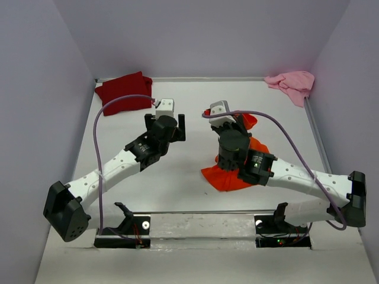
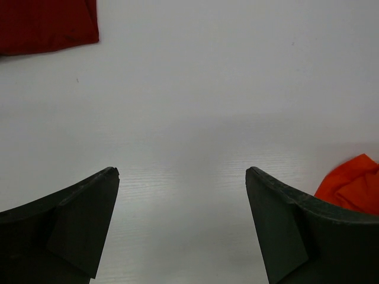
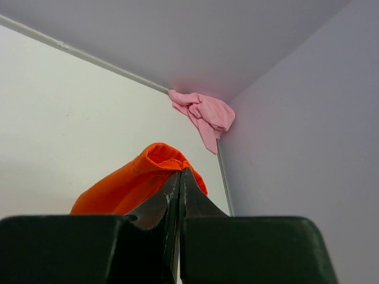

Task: Fold and stack the t-shirts
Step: Flatten the tshirt out

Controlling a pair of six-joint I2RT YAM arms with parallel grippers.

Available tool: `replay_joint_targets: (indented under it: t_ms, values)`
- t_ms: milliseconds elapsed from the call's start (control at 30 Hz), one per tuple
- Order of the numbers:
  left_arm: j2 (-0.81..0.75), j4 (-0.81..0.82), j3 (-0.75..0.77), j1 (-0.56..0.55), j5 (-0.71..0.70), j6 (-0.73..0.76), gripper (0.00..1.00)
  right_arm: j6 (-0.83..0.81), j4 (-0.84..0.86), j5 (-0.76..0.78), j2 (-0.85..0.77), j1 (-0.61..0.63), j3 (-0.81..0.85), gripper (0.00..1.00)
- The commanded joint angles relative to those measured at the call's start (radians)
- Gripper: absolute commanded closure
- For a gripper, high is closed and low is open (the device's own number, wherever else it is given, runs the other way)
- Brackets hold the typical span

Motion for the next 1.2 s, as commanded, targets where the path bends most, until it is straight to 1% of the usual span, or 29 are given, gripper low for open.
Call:
replay_joint_targets:
  t_ms: [0,33,67,100,133,167,200,233,267,300,333,400,433,467,500,533,633,667,700,767,833,867,967,1067,1100,1133,1167]
  values:
    - [-0.037,0.045,0.085,0.004,0.015,0.056,0.02,0.091,0.058,0.019,-0.024,-0.004,-0.082,1.0]
    - [-0.059,0.046,0.079,0.004,0.009,0.062,0.02,0.118,0.058,0.008,-0.029,-0.014,-0.099,1.0]
    - [-0.076,0.065,0.041,0.004,0.004,0.061,0.02,0.219,0.02,-0.034,-0.045,-0.014,-0.103,1.0]
    - [-0.098,0.095,0.012,0.004,0.004,0.067,0.02,0.352,-0.082,-0.091,-0.053,-0.023,-0.065,1.0]
    - [-0.139,0.132,-0.013,0.004,0.001,0.065,0.02,0.585,-0.531,-0.19,-0.056,-0.045,0.012,1.0]
    - [-0.155,0.144,-0.038,0.004,-0.005,0.062,0.02,0.803,-0.648,-0.328,-0.058,-0.098,0.091,1.0]
    - [-0.178,0.152,-0.073,0.005,-0.009,0.062,0.02,0.92,-0.643,-0.578,-0.09,-0.216,0.113,1.0]
    - [-0.184,0.16,-0.085,0.005,-0.013,0.064,0.02,0.921,-0.569,-0.638,-0.108,-0.249,0.095,1.0]
    - [-0.189,0.16,-0.101,0.005,-0.019,0.064,0.02,0.91,-0.538,-0.671,-0.118,-0.278,0.075,1.0]
    - [-0.189,0.161,-0.104,0.005,-0.023,0.065,0.02,0.911,-0.531,-0.711,-0.118,-0.35,0.066,1.0]
    - [-0.186,0.164,-0.107,0.005,-0.022,0.071,0.02,0.91,-0.533,-0.735,-0.09,-0.387,0.065,1.0]
    - [-0.181,0.163,-0.105,0.007,-0.025,0.07,0.02,0.912,-0.544,-0.765,-0.067,-0.456,0.058,1.0]
    - [-0.179,0.163,-0.107,0.005,-0.025,0.071,0.02,0.912,-0.544,-0.772,-0.06,-0.524,0.052,1.0]
    - [-0.178,0.166,-0.11,0.007,-0.026,0.07,0.02,0.915,-0.554,-0.769,-0.055,-0.555,0.044,1.0]
    - [-0.176,0.168,-0.116,0.007,-0.025,0.068,0.02,0.909,-0.557,-0.76,-0.059,-0.612,0.038,1.0]
    - [-0.173,0.171,-0.118,0.007,-0.02,0.068,0.02,0.911,-0.564,-0.737,-0.064,-0.613,0.036,1.0]
    - [-0.153,0.172,-0.113,0.007,0.006,0.052,0.02,0.879,-0.58,-0.642,-0.092,-0.703,0.026,1.0]
    - [-0.146,0.172,-0.104,0.007,0.016,0.044,0.02,0.857,-0.583,-0.619,-0.102,-0.715,0.024,1.0]
    - [-0.133,0.172,-0.099,0.007,0.048,0.038,0.02,0.855,-0.585,-0.563,-0.107,-0.726,0.024,1.0]
    - [-0.094,0.154,-0.078,0.008,0.081,-0.001,0.02,0.856,-0.599,-0.524,-0.11,-0.746,0.029,1.0]
    - [-0.061,0.154,-0.059,0.01,0.118,-0.01,0.02,0.873,-0.61,-0.497,-0.099,-0.795,0.026,1.0]
    - [-0.055,0.154,-0.053,0.01,0.121,-0.008,0.02,0.879,-0.61,-0.49,-0.095,-0.836,0.018,1.0]
    - [-0.061,0.148,-0.058,0.013,0.101,0.007,0.02,0.899,-0.608,-0.46,-0.098,-0.873,-0.014,1.0]
    - [-0.101,0.164,-0.098,0.013,0.076,0.015,0.02,0.91,-0.6,-0.391,-0.093,-0.909,-0.03,1.0]
    - [-0.11,0.161,-0.099,0.013,0.076,0.013,0.02,0.905,-0.6,-0.391,-0.092,-0.909,-0.027,1.0]
    - [-0.126,0.16,-0.102,0.013,0.069,0.015,0.02,0.904,-0.6,-0.404,-0.093,-0.918,-0.022,0.92]
    - [-0.132,0.16,-0.102,0.013,0.067,0.016,0.02,0.901,-0.605,-0.418,-0.095,-0.918,-0.01,0.74]
